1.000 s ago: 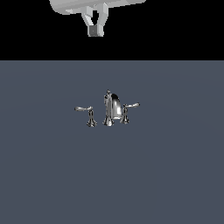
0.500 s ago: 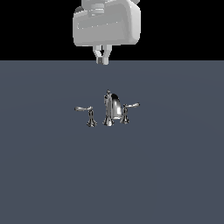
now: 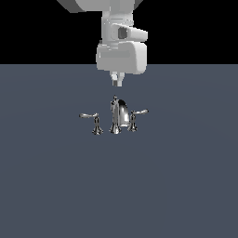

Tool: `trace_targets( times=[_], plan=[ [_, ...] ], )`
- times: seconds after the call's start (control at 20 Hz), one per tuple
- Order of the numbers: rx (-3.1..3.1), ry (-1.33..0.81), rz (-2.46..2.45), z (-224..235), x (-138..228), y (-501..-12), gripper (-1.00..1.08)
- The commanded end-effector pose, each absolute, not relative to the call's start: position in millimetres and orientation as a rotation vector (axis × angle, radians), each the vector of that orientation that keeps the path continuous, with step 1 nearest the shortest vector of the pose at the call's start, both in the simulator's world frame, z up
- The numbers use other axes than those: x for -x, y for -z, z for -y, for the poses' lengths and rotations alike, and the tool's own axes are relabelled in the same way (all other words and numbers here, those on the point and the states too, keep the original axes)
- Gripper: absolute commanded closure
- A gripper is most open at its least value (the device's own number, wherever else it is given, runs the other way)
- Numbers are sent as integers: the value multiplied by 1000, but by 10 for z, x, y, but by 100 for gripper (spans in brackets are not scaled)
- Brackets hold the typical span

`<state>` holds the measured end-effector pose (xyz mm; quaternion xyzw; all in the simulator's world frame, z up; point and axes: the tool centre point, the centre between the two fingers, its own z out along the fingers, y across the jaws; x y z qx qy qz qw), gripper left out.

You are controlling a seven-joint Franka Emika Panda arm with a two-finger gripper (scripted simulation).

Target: Turn on the faucet by rotating a designated handle.

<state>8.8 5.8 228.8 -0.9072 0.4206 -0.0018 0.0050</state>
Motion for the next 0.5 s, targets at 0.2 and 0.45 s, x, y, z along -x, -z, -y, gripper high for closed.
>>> trace_targets(
  times=[0.2, 0.45],
  plan=[
    [2742, 6, -1523, 169, -477, -1888, 108],
    [2652, 6, -1681, 392, -760, -1577, 108]
  ],
)
